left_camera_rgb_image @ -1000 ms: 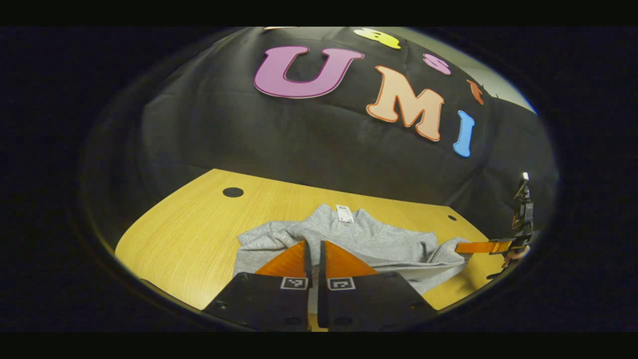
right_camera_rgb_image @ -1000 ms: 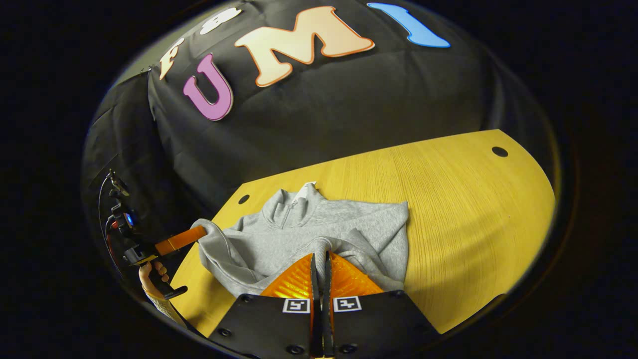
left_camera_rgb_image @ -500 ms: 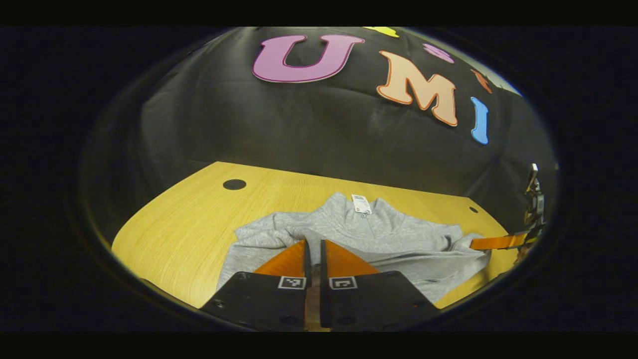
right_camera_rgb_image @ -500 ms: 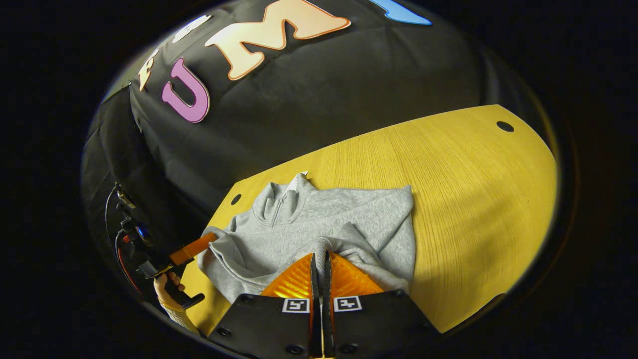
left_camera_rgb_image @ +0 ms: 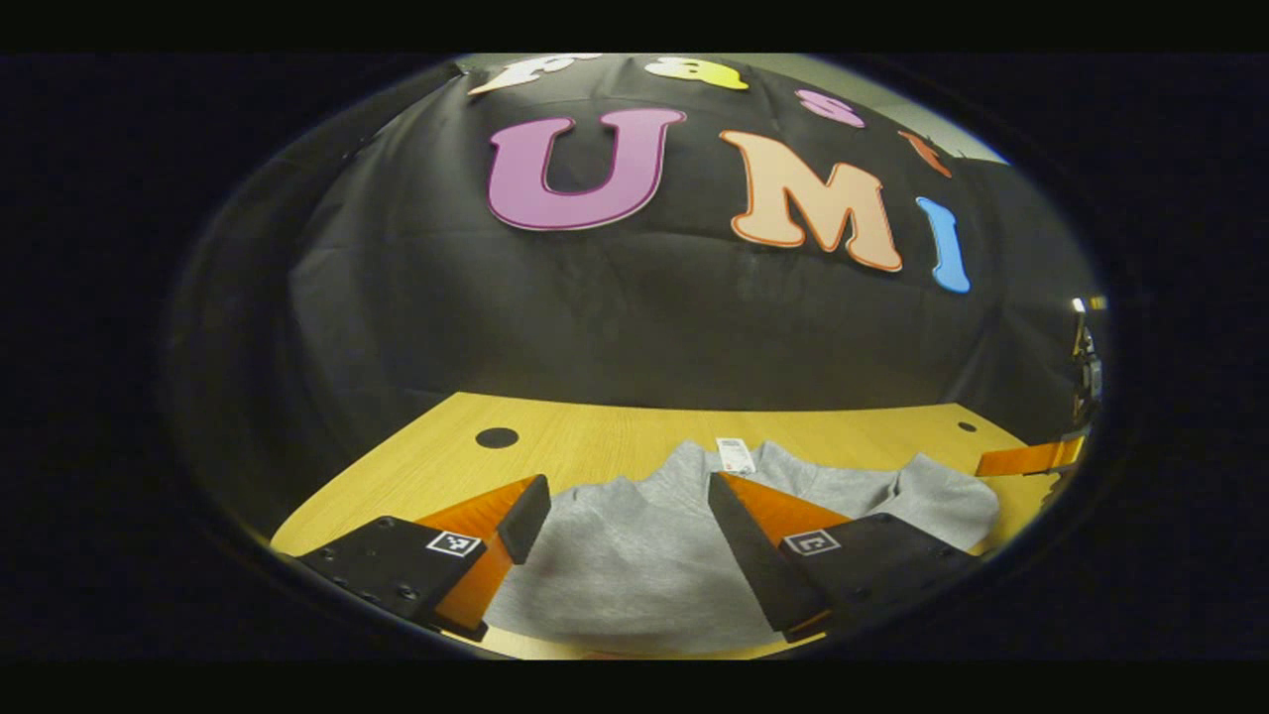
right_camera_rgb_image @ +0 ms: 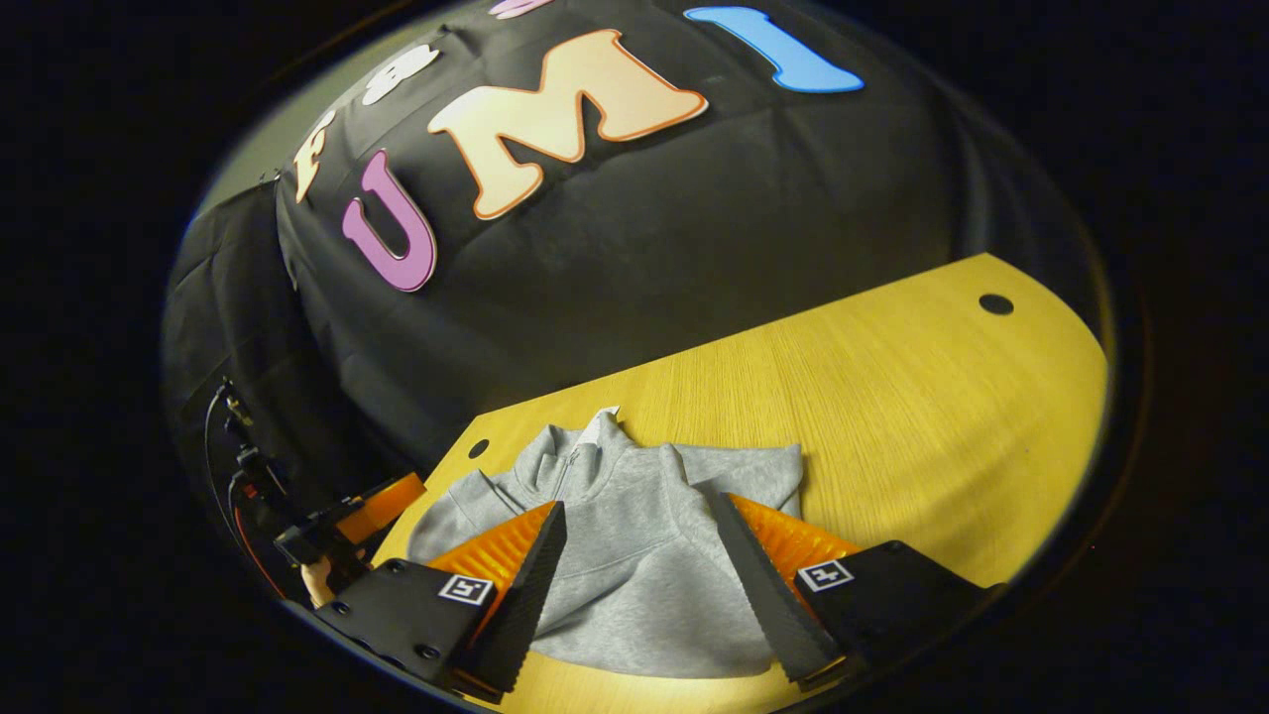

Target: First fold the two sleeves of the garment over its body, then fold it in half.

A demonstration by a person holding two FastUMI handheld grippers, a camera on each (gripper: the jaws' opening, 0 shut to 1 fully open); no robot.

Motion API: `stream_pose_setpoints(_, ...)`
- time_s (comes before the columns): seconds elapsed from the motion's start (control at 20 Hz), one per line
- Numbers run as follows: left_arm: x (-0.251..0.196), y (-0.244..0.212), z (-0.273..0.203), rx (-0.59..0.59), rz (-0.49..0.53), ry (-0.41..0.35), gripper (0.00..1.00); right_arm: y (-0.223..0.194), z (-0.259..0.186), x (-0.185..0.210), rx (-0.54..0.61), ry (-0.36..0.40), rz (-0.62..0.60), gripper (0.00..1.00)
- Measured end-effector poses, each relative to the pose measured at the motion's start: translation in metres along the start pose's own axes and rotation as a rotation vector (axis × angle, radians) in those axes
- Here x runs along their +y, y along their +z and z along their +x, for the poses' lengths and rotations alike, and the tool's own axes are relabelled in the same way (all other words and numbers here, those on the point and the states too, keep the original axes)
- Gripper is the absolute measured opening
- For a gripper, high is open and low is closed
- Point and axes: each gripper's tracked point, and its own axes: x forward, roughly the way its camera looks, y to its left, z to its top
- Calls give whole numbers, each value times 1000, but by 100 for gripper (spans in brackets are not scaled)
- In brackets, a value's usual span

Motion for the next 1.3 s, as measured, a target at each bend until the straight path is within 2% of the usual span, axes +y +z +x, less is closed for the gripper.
stream_pose_setpoints(0.2,5,10,-18,-39,-42,-2,95,14,-24,24,-109,28,-66,98)
stream_pose_setpoints(0.35,19,21,-45,-97,-23,36,95,16,-47,39,-196,26,-142,98)
stream_pose_setpoints(0.6,26,24,-103,-204,7,54,95,-18,-95,65,-292,23,-218,97)
stream_pose_setpoints(1.0,31,-18,-163,-236,23,106,94,-61,-149,73,-445,-34,-256,97)
stream_pose_setpoints(1.15,30,-37,-175,-238,-11,107,94,-58,-160,64,-508,-82,-281,97)
stream_pose_setpoints(1.3,33,-49,-183,-242,17,120,94,-67,-168,53,-521,-118,-264,96)
